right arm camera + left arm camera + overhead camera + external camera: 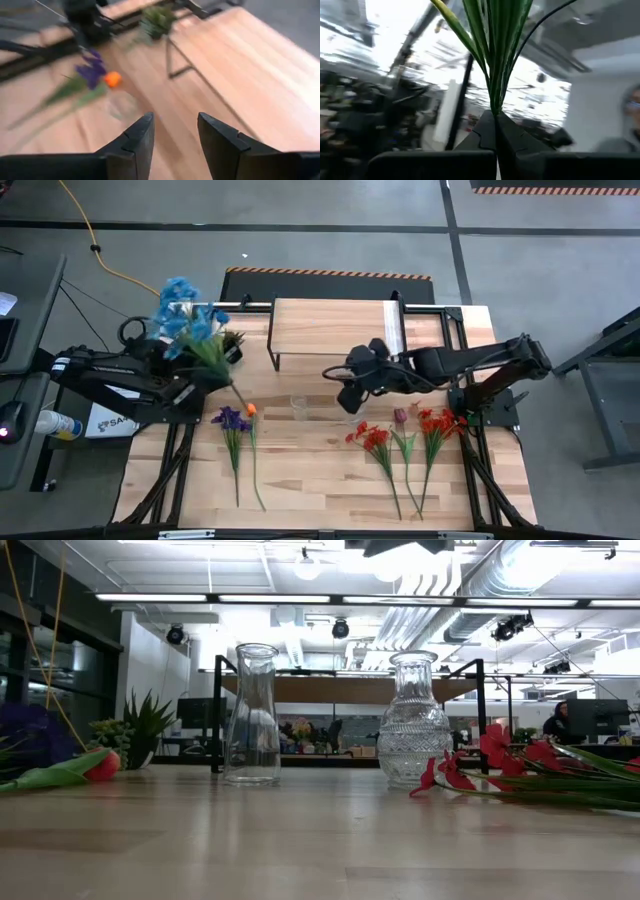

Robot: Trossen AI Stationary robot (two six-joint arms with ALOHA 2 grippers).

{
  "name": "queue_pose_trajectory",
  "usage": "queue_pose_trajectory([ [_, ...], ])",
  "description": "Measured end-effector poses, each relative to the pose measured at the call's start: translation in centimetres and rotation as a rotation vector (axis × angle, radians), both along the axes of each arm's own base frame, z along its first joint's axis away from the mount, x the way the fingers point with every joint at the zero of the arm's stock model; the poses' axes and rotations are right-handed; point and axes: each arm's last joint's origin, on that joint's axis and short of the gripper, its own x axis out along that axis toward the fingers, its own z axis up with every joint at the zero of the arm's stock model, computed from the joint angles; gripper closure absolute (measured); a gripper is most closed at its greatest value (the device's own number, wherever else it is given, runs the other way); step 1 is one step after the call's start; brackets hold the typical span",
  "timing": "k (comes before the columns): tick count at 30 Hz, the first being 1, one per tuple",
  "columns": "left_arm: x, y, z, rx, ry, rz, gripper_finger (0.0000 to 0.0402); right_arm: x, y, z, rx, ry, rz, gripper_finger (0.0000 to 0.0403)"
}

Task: Pick and place flowers into a vace then onto a shelf
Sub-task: Put the blue flower into the left transparent crystal vase

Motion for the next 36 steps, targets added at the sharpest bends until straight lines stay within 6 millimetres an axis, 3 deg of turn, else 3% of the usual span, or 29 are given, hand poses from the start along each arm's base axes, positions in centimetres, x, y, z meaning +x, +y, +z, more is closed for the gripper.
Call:
queue_pose_trajectory([
  [8,-0.3,-0.5,0.0,0.106,-0.029,-0.152,0.0375,-1.1,-0.4,-0.5,-0.118,0.144,0.016,0.0261],
  [19,0.3,-0.6,0.1,0.151,-0.098,-0.159,0.0375,-1.1,-1.3,-0.5,-0.220,0.208,0.054,0.0263],
  [24,1.9,-0.4,-0.6,0.077,-0.016,-0.075,0.0375,-1.1,-1.9,-0.5,-0.234,0.221,0.054,0.0263],
  [30,4.7,-0.1,-2.7,-0.066,0.215,0.069,0.0375,-1.3,-2.7,-0.7,-0.250,0.268,0.035,0.0263],
  [36,6.2,0.3,-4.5,-0.128,0.370,0.200,0.0375,-1.8,-3.1,-1.0,-0.251,0.325,0.012,0.0263],
])
